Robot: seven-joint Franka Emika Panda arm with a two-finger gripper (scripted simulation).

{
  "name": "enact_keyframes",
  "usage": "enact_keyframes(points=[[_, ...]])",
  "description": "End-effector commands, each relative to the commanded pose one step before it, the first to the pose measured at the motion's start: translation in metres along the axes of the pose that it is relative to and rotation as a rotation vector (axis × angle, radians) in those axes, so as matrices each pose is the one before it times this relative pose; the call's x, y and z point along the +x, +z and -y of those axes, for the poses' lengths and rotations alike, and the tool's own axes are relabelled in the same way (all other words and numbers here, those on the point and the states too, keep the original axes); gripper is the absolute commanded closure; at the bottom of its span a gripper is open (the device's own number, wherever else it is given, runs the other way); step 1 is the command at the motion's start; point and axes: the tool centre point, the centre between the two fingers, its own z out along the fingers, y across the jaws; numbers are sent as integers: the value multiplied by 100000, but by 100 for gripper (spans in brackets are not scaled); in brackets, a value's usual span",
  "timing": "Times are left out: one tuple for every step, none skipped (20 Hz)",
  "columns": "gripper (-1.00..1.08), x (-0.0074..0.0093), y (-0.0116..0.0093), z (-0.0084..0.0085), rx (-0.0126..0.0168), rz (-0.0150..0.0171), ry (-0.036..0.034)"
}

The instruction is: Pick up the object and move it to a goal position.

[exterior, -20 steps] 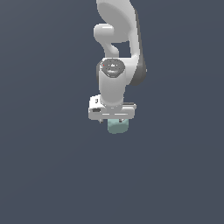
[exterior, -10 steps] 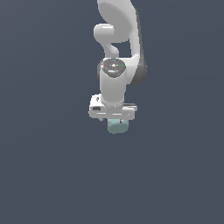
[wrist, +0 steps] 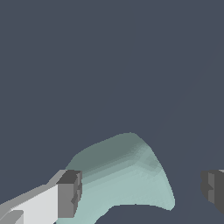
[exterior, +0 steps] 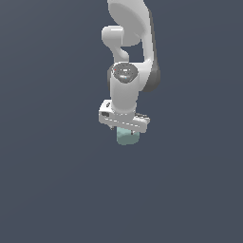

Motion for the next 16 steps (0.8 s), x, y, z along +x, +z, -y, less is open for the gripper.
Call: enact_keyframes(points=[[-92, -205, 48, 130, 111, -84, 6551], [-92, -84, 19, 45, 46, -32, 2600], [-92, -85, 18, 42, 48, -31, 2602], [-92, -86, 18, 39, 49, -31, 2602], [-92, -87, 18, 36, 51, -30, 2603], [-92, -88, 17, 33, 52, -29, 2605], [-92, -89, 17, 31, 53, -28, 2605], [-92, -89, 17, 27, 55, -27, 2607], [-92, -90, 16, 25, 56, -26, 2607], [-92, -90, 16, 22, 57, -25, 2609], [-92, -90, 16, 19, 59, -24, 2610], [-92, -91, 15, 17, 60, -23, 2610], [-92, -91, 15, 14, 61, -22, 2611], [-92, -91, 15, 11, 63, -21, 2612], [-92, -91, 14, 8, 64, -19, 2613], [-92, -91, 14, 5, 65, -18, 2614]])
